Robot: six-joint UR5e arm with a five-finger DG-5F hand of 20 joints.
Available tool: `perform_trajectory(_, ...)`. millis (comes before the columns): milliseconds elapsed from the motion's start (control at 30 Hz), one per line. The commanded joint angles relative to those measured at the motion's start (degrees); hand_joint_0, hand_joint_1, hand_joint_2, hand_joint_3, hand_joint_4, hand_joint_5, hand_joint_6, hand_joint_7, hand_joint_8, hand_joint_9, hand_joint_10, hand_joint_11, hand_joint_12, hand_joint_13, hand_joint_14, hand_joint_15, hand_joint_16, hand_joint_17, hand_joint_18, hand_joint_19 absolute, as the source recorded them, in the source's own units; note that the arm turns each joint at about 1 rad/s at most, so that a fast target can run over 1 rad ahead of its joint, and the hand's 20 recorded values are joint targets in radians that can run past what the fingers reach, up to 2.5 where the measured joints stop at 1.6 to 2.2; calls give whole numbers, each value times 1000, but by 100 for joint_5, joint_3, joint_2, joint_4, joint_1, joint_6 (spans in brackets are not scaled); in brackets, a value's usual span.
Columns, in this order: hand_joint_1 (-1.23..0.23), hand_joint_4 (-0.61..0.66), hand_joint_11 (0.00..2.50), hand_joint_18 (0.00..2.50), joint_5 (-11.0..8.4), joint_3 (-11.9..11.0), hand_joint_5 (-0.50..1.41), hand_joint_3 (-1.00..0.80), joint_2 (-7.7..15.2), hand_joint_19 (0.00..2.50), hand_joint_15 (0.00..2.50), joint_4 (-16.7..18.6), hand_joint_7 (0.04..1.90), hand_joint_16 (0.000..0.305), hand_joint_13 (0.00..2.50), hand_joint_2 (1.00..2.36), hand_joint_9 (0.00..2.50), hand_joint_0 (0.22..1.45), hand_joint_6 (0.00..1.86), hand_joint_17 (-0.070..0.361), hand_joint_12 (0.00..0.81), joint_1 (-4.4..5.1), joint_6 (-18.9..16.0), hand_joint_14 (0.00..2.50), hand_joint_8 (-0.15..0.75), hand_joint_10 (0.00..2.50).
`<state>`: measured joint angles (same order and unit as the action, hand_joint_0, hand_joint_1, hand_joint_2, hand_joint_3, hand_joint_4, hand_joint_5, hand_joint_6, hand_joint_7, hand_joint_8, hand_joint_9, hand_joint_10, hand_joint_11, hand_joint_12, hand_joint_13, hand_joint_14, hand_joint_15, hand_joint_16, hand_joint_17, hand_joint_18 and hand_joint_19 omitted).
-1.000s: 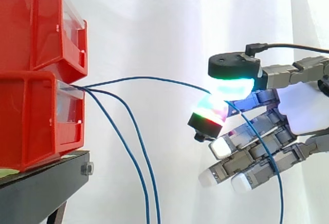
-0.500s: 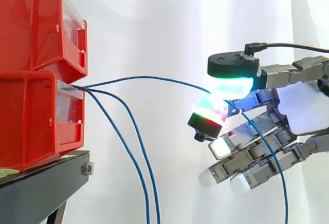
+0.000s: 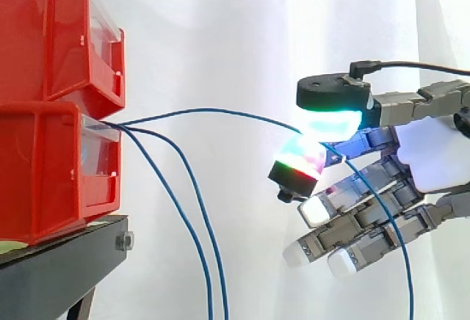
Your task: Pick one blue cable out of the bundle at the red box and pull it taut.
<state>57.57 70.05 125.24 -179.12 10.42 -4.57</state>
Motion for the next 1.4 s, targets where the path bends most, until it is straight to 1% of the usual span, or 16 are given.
perform_trajectory(0, -626, -116, 515, 476, 0, 0, -113, -169, 0, 357, 185, 0, 1139, 54, 385, 1002, 835, 579, 838, 121, 357, 4, 0, 6, 259, 9)
perform_trajectory(400, -618, -112, 533, 457, 0, 0, -116, -195, 0, 364, 194, 0, 1134, 53, 379, 1005, 827, 570, 838, 119, 350, 4, 0, 7, 255, 12)
perform_trajectory(800, -649, -96, 554, 456, 0, 0, -122, -218, 0, 357, 194, 0, 1131, 53, 381, 1006, 837, 560, 839, 119, 350, -5, 0, 7, 258, 10)
perform_trajectory(1000, -666, -95, 560, 442, 0, 0, -124, -263, 0, 366, 200, 0, 1131, 51, 377, 1007, 834, 547, 839, 115, 340, 4, 0, 7, 246, 11)
perform_trajectory(1367, -680, -107, 574, 388, 0, 0, -131, -407, 0, 399, 209, 9, 1151, 44, 350, 1005, 808, 517, 838, 99, 304, 4, 0, 8, 218, 15)
